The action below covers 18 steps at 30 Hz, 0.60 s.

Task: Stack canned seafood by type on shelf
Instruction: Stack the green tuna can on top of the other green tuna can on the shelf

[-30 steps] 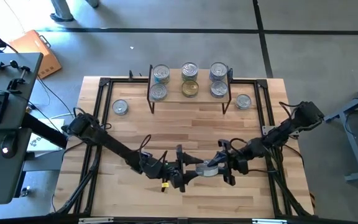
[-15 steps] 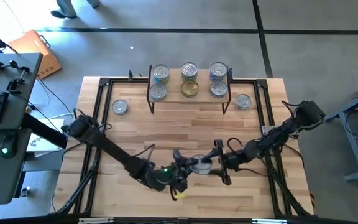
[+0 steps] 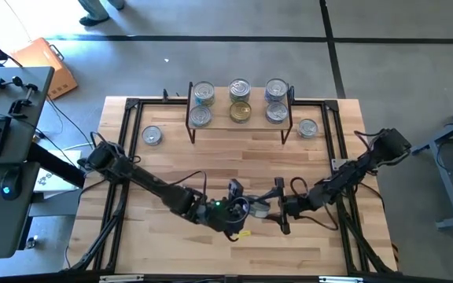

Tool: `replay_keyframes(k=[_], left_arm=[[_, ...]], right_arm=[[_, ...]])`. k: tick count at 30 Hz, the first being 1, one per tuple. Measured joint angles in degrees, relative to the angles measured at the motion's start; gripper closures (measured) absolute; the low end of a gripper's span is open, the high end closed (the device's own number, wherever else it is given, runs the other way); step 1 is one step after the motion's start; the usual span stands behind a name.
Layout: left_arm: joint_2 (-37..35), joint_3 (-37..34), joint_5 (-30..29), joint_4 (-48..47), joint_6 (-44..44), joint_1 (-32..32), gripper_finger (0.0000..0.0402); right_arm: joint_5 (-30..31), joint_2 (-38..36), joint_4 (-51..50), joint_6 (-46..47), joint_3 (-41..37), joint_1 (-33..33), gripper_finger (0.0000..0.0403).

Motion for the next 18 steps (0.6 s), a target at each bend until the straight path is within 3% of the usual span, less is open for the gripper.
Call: replay_keyframes(k=[9,14,18], left_arm=[[-0.7,0.6,2.3,-6.2,-15.3,-1.9,0.0281],[-0.7,0.5,1.2,-10.1,-18.9,-1.8,0.0281],[-0.2,0.2,-1.4,-11.1,-17.9,-2.2,0.0281]], right_arm=[[0.9,0.3,-2.2,-8.7,1.8,-0.9,0.0159],[7.9,0.4,-10.2,-11.9,5.9,-0.9,0.0159],[13.7,0.2,-21.5,-7.5,9.3,-1.0,0.0158]])
